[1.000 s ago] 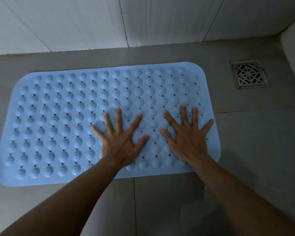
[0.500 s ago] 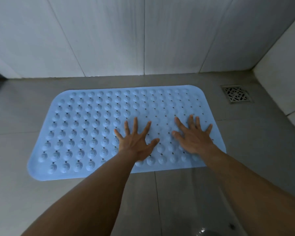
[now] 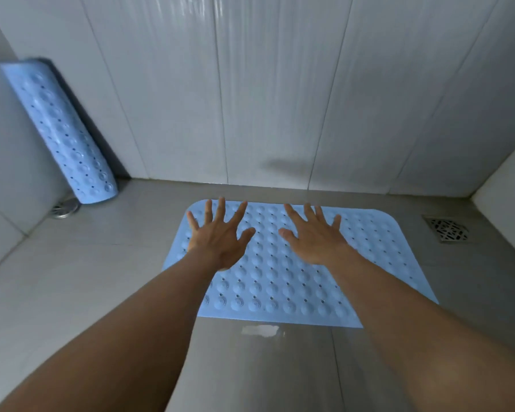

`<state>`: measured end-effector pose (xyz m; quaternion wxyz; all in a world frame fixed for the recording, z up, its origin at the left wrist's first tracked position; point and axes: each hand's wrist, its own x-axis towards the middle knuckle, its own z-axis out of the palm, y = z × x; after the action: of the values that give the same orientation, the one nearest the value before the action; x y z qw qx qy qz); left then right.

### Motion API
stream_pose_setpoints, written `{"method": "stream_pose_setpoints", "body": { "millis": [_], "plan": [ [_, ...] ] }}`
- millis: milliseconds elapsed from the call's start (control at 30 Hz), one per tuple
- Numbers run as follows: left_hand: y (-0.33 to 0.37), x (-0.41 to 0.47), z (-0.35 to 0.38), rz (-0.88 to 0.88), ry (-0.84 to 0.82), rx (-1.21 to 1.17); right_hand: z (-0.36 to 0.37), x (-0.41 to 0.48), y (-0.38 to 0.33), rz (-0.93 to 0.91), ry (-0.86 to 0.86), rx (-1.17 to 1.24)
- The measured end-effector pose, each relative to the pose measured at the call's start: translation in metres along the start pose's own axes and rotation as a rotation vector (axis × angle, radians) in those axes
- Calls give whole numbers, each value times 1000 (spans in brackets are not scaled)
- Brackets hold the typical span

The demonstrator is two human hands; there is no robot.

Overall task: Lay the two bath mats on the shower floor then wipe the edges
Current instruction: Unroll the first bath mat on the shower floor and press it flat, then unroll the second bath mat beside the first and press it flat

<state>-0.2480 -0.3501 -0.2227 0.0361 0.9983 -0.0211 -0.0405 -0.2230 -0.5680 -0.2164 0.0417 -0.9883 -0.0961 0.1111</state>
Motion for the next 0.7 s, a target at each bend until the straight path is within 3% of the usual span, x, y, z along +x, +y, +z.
{"method": "stream_pose_setpoints", "body": {
  "millis": [267,700],
  "plan": [
    [-100,-5,-65,-125,73,18,-60,31,-107,-149,148,-19],
    [-283,36,-128,-354,168,-94,-108,141,-281,-317,85,18]
  ]
}}
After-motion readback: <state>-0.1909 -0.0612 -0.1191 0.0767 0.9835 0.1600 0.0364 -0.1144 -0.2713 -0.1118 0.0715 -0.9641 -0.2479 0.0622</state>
